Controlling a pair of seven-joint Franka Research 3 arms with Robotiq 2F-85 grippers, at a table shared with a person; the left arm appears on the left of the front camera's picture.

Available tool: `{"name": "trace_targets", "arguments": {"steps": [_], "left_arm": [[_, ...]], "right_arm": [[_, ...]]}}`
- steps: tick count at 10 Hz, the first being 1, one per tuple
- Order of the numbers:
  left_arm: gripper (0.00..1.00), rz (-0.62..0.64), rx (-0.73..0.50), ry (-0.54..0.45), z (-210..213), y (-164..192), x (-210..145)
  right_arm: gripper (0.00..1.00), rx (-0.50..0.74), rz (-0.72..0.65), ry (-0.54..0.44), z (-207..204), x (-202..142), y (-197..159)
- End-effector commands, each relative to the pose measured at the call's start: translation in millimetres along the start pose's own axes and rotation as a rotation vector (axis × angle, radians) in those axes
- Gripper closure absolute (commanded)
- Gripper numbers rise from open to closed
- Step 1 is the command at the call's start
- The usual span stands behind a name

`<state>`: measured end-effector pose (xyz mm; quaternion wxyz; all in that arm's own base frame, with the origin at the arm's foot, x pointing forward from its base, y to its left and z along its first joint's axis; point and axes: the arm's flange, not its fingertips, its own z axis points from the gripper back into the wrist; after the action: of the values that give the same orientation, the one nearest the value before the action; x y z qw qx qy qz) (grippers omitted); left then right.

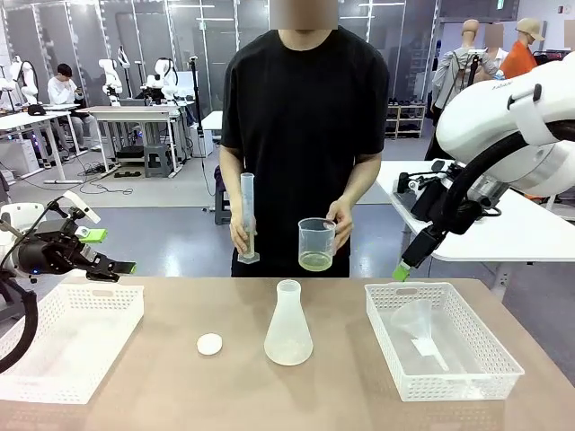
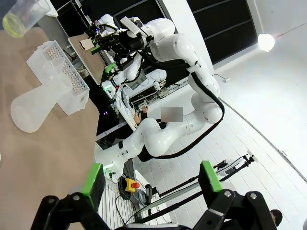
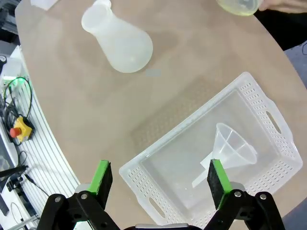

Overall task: Prepare the solutions needed for the experiment.
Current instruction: Pick up the Plastic Funnel and insert it into the Big flask.

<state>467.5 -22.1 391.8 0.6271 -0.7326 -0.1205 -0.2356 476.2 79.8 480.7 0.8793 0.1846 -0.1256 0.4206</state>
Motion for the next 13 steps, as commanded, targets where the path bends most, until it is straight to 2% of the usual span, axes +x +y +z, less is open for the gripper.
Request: {"name": "trace_targets", "arguments": {"steps": [1,2,4,6,9,12,13], "left_arm": [[0.00,-0.002,-0.002,-0.003,-0.2,-0.4,0.4],[0.00,-0.002,-0.002,-0.003,-0.2,-0.4,0.4],[0.00,-0.002,-0.002,-0.003,-0.2,-0.4,0.4],[0.00,-0.002,-0.002,-0.003,-0.2,-0.4,0.4],[0.00,-0.002,-0.002,-0.003,-0.2,-0.4,0.4],[0.00,-0.002,-0.002,-0.003,-0.2,-0.4,0.4],[0.00,-0.002,-0.002,-0.003,-0.2,-0.4,0.4]], "right_arm": [[0.00,0.014,-0.018,-0.016,-0.7,2.0,0.9],[0.00,0.000,0.000,0.000,0.0,0.0,0.0],[0.00,-0.060,0.116,0.096,-3.1,15.2,-27.1],[0.00,-0.093,0.332,0.197,-3.7,22.8,-55.6],[0.00,-0.070,0.493,0.266,-13.6,34.2,-95.5],[0.00,-0.008,0.552,0.327,-27.4,37.7,-114.3],[0.00,-0.049,0.514,0.279,-26.6,31.7,-102.6]]}}
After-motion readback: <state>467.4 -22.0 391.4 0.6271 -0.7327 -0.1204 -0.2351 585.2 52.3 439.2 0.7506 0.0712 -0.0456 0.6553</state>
